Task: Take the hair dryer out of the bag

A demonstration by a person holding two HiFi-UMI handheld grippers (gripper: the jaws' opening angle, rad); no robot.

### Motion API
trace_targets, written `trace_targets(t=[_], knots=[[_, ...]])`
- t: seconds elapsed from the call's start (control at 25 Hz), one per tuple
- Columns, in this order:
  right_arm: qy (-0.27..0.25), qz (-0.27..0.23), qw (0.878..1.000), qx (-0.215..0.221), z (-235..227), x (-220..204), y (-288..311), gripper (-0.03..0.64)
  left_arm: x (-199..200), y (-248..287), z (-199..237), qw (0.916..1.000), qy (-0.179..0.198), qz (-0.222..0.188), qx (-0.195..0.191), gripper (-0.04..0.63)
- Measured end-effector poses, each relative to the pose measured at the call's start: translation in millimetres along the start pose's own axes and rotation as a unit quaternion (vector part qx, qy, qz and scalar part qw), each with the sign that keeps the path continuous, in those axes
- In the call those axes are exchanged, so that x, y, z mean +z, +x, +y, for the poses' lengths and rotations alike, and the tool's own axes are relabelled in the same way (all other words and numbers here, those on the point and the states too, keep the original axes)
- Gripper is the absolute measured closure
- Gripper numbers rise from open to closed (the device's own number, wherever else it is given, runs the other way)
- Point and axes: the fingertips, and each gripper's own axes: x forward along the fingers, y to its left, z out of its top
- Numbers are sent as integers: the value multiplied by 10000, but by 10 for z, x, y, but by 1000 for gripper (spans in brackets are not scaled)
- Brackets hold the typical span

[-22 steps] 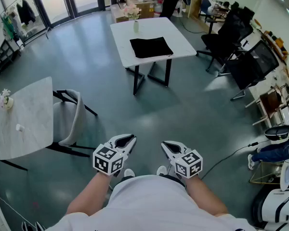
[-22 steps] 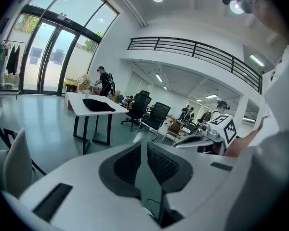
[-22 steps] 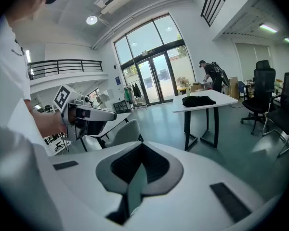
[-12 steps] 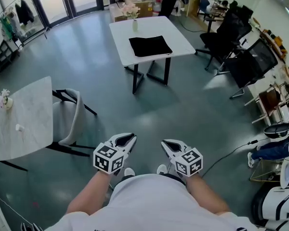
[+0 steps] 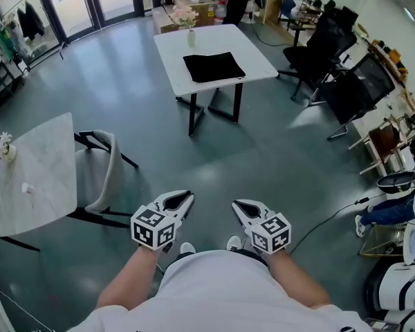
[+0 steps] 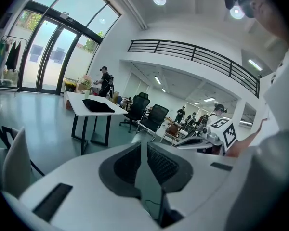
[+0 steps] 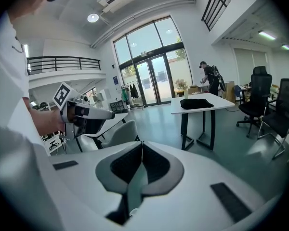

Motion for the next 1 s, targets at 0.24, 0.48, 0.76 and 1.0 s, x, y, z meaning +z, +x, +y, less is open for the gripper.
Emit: trace_targets(t=[0.24,0.48,0.76,1.0], knots=[[-23,-89,9998,-197,133,50,49,600,-46,-131,46,9998,111,95,-126,541],[86,-98,9994,-326,314,-7,69,600,-129,-242,85,9993,142,231,-259,541],[151,-7,9989,-454,389,-84,77,600,-186,-226,119,9983,197,364,-403,541],[284,-59,9982,-521,138,-34,148,600,-145,-4,189,9981,164,427,-411,541]])
